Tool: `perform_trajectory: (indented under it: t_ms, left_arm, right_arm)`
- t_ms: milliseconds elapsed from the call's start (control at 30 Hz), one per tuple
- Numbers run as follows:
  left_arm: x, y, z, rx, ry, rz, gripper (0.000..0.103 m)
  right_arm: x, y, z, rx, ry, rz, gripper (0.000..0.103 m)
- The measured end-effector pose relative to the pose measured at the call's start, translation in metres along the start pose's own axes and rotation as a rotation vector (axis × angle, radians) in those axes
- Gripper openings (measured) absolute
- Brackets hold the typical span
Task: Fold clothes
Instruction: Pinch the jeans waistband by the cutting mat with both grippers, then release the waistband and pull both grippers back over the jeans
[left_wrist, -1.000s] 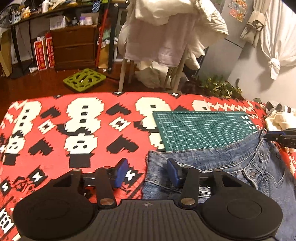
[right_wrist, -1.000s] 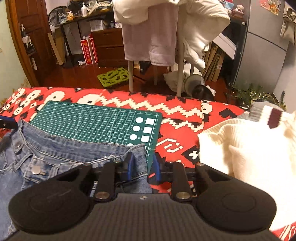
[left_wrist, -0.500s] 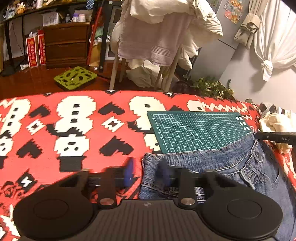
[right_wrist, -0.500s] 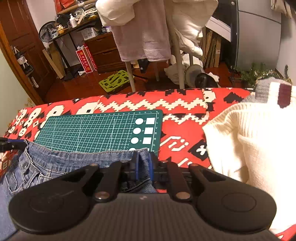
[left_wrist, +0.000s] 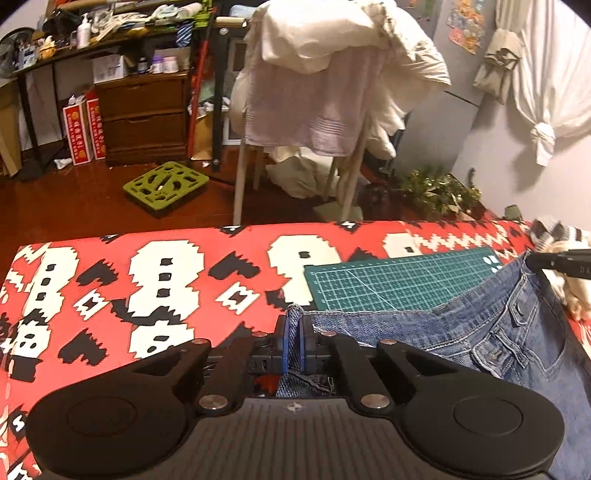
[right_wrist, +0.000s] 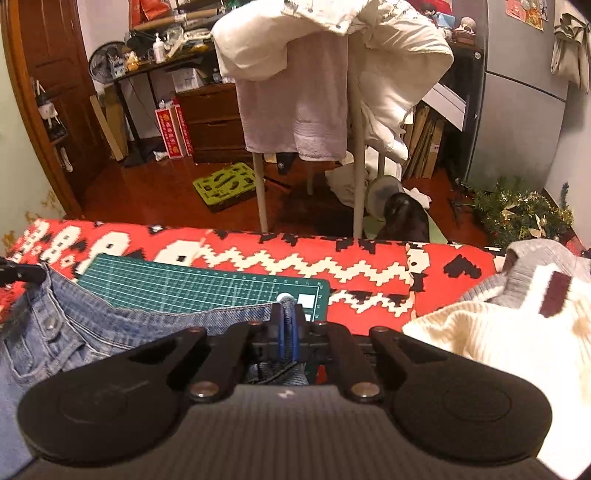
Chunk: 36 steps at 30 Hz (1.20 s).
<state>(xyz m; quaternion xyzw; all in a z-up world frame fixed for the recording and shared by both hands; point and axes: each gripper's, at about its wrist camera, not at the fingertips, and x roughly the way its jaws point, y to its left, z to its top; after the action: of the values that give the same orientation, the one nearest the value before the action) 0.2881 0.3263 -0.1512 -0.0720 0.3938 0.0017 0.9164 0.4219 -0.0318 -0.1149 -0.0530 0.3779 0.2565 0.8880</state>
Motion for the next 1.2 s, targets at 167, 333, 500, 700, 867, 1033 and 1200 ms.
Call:
perform_trajectory:
  t_ms: [167,333,500,700,867,1033,1200]
  left_arm:
    - [0.000,-0.001,-0.001,-0.007,0.000,0.059,0.014]
    - [-0.033,0.007,0.000,-0.082,-0.058,0.062,0.030]
    - [-0.084,-0.005,-0.020,-0.162,-0.090,-0.019,0.030]
    - [-0.140,-0.051,-0.088,-0.231,-0.044,-0.122,0.030]
    - [-0.159,-0.099,-0.150,-0.194,0.041,-0.166,0.029]
    - [-0.170,-0.133,-0.191,-0.137,0.071,-0.200,0.020]
    - [-0.171,-0.151,-0.220,-0.118,0.116,-0.204,0.016]
  right_arm:
    - [0.004,-0.001,-0.004,-0.004,0.006,-0.026,0.011]
    - [-0.028,-0.004,-0.005,0.012,-0.033,-0.031,0.015]
    - [-0.091,0.011,-0.025,0.022,-0.062,0.012,0.015]
    - [-0.166,0.059,-0.102,0.022,-0.010,0.104,0.015]
    - [-0.204,0.108,-0.178,0.000,0.061,0.162,0.015]
    - [-0.215,0.141,-0.224,-0.022,0.089,0.190,0.015]
    - [-0.217,0.156,-0.245,0.003,0.103,0.189,0.015]
